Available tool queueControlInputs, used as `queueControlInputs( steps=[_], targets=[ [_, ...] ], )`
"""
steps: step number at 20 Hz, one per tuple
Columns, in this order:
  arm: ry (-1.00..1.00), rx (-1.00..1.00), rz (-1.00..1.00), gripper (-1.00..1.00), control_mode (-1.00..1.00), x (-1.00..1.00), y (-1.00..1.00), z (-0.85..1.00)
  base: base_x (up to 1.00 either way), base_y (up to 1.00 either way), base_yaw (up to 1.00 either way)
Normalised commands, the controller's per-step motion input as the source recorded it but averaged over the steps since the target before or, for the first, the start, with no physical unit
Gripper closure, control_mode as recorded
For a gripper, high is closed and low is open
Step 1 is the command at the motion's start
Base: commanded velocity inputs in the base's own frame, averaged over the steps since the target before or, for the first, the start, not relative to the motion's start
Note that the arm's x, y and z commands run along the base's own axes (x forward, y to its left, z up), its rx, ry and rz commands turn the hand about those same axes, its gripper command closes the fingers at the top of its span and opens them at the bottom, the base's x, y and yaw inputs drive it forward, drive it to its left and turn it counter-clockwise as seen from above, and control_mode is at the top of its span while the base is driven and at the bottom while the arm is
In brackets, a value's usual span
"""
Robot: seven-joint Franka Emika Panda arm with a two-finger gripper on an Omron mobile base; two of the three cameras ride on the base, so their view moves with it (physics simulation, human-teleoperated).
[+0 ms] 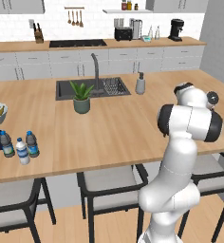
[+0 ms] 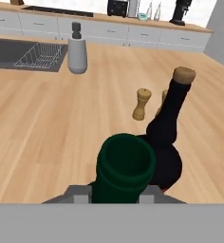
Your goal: Move the plastic bottles in the middle to the plastics group, and the glass bottles in the middle to the glass group.
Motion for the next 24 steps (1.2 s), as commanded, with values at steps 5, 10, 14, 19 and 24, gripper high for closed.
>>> queueControlInputs(
  steps=[5, 10, 14, 19, 24],
  targets=[
    [-0.01, 0.00, 0.00, -1.00, -1.00, 0.00, 0.05, -0.21, 0.00, 0.00, 0.00],
    [-0.04, 0.00, 0.00, -1.00, -1.00, 0.00, 0.00, -0.09, 0.00, 0.00, 0.00],
    [-0.07, 0.00, 0.00, -1.00, -1.00, 0.00, 0.00, 0.00, 0.00, 0.00, 0.00],
    [-0.05, 0.00, 0.00, -1.00, -1.00, -0.11, 0.00, 0.12, 0.00, 0.00, 0.00],
    [0.03, 0.00, 0.00, -1.00, -1.00, -0.32, 0.00, 0.28, 0.00, 0.00, 0.00]
  ],
)
